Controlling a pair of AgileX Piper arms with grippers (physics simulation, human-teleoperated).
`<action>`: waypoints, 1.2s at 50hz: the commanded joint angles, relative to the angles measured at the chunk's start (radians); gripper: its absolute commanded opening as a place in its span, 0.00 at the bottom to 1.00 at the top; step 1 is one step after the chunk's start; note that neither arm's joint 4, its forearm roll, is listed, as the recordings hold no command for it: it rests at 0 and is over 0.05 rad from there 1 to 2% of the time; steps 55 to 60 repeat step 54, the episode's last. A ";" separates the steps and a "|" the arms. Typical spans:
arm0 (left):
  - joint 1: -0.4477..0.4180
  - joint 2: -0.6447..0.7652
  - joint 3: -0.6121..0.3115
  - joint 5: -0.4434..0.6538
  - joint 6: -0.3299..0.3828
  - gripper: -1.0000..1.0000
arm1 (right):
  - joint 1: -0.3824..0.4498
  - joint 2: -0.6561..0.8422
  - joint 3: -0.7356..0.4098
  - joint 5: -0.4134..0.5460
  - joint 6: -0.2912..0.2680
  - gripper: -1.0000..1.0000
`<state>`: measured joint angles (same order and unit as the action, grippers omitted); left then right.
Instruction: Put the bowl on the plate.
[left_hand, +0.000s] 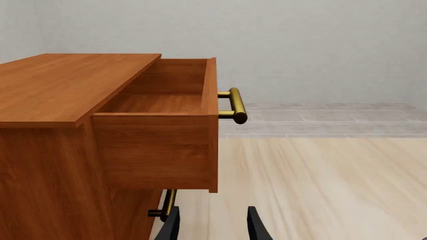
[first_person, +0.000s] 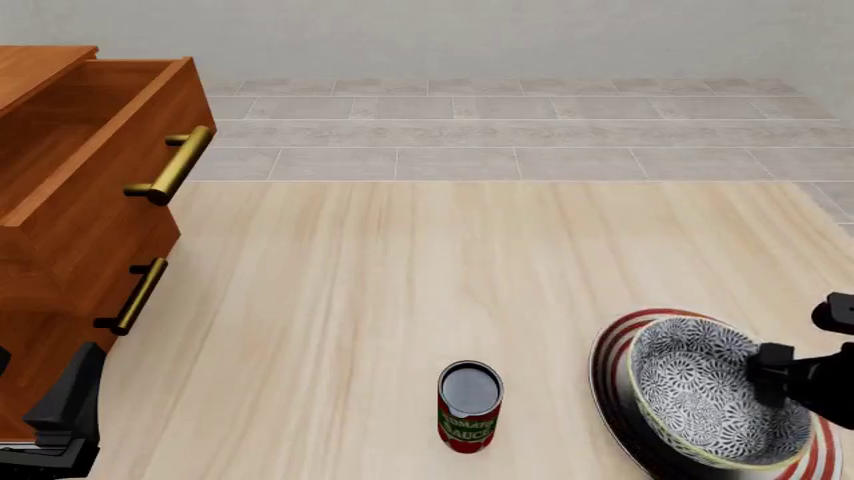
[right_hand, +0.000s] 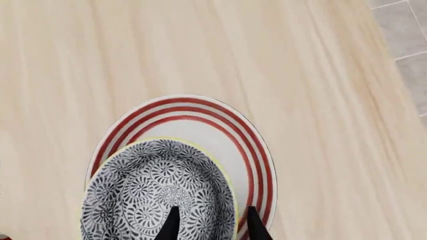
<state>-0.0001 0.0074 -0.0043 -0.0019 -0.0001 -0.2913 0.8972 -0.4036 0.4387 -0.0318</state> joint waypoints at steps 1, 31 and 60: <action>0.000 0.000 0.000 0.000 0.000 1.00 | -0.017 -0.018 -0.050 0.041 -0.026 1.00; 0.000 0.000 0.000 0.000 0.000 1.00 | 0.017 -0.088 -0.328 0.232 -0.117 1.00; 0.000 0.000 0.000 0.000 0.000 1.00 | 0.102 -0.129 -0.490 0.340 -0.144 1.00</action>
